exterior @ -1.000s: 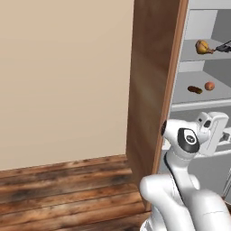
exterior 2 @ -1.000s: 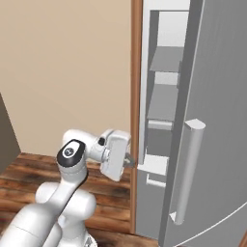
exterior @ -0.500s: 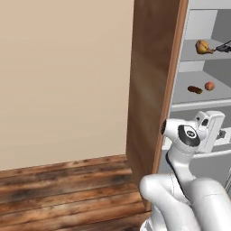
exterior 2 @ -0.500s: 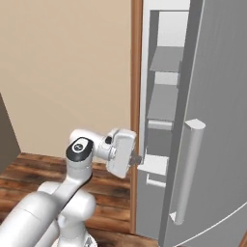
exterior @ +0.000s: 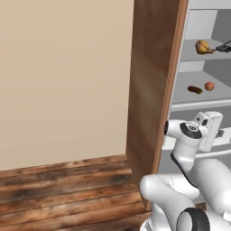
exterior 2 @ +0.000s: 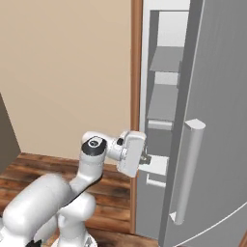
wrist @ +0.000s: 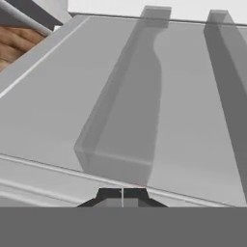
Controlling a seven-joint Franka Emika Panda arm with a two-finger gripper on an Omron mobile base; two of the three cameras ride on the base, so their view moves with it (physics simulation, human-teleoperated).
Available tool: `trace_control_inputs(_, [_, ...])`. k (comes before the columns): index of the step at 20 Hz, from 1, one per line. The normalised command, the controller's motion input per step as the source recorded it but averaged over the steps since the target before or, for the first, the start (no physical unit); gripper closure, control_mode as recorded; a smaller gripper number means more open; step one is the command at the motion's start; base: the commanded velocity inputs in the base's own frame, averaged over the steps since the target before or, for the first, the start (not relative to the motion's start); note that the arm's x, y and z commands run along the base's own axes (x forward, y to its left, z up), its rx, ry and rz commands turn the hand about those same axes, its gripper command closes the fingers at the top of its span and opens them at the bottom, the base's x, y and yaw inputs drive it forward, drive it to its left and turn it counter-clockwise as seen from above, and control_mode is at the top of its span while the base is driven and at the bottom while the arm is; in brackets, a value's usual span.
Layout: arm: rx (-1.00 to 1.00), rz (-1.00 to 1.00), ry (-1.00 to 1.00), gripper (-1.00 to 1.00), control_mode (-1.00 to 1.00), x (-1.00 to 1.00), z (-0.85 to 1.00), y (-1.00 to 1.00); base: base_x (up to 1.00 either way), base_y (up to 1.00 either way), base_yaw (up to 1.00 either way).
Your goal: Gather the onion and sweet potato from the fridge and place them on a tray on the dining counter. Then gather the chicken drumstick and fish from the fridge and place them on the other tray.
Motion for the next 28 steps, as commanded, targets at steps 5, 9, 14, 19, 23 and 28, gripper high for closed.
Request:
trace_control_inputs(5, [0.0, -0.02, 0.0, 1.0, -1.0, 0.36, -0.26, -0.21, 0.0, 0.0, 0.0])
trace_control_inputs(9, [0.0, -0.03, -0.01, 1.0, -1.0, 0.34, -0.17, -0.37, 0.0, 0.0, 0.0])
trace_control_inputs(14, [0.0, -0.03, -0.02, 1.0, -1.0, 0.34, -0.18, -0.37, 0.0, 0.0, 0.0])
trace_control_inputs(19, [0.0, -0.02, -0.03, 1.0, -1.0, 0.34, -0.26, -0.13, 0.0, 0.0, 0.0])
trace_control_inputs(23, [0.0, -0.01, -0.02, 1.0, -1.0, 0.35, -0.3, -0.01, 0.0, 0.0, 0.0])
trace_control_inputs(28, [0.01, -0.01, -0.05, 1.0, -1.0, 0.36, -0.17, -0.26, 0.0, 0.0, 0.0])
